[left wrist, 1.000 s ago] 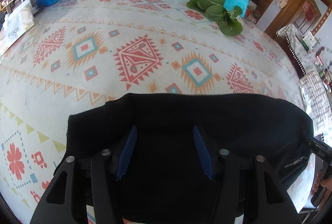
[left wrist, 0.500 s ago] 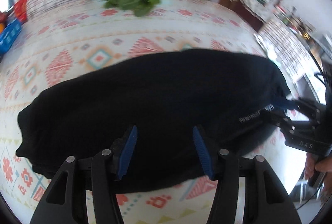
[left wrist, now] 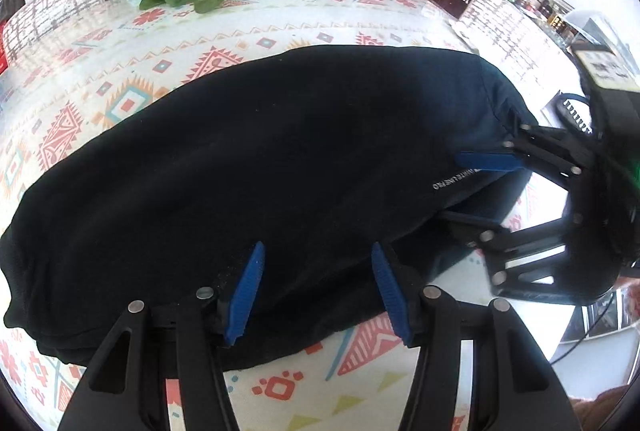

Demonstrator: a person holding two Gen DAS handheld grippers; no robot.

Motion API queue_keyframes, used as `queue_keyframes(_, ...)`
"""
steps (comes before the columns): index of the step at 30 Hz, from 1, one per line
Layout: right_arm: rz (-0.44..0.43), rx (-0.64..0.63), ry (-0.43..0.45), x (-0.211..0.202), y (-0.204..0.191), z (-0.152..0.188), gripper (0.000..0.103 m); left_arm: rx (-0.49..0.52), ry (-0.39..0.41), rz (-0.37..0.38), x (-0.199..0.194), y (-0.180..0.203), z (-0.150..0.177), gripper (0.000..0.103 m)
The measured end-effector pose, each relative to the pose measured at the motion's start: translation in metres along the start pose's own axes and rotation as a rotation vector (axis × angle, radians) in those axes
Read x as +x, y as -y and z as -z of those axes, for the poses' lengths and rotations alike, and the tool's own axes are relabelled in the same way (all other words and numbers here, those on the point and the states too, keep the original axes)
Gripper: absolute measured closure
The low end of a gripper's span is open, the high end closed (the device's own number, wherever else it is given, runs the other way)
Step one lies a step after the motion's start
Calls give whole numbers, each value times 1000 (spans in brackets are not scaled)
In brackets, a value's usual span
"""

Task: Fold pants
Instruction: 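Lift the folded pants with both grippers and fold them over again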

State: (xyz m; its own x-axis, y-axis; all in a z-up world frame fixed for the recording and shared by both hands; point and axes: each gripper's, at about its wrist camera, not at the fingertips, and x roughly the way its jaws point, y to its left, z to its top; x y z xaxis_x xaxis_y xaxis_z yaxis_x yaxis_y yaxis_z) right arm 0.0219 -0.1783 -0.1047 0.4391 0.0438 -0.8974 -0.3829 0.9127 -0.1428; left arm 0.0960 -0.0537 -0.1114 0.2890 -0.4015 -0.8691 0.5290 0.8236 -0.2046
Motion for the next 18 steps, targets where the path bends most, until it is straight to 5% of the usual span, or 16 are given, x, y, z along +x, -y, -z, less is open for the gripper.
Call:
queue_keyframes(4,-77,-38,9,-7,-16,-7,40,25,-5,14,-3,-1,1,48)
queue_keyframes(8,-59,-65,-3,1,-21,-8,44,29,-31,4,6,-4,2,48)
queue_keyframes(10,-71,-38,-5,1,-14,-13,57,23,-29,14,6,-6,1,48)
queue_keyframes(11,-69,-18,-2,1,-9,-16,80,22,-24,20,5,-6,1,48)
queue_keyframes(18,-151,102,4,-13,3,-18,89,65,-13,-14,8,0,-2,48)
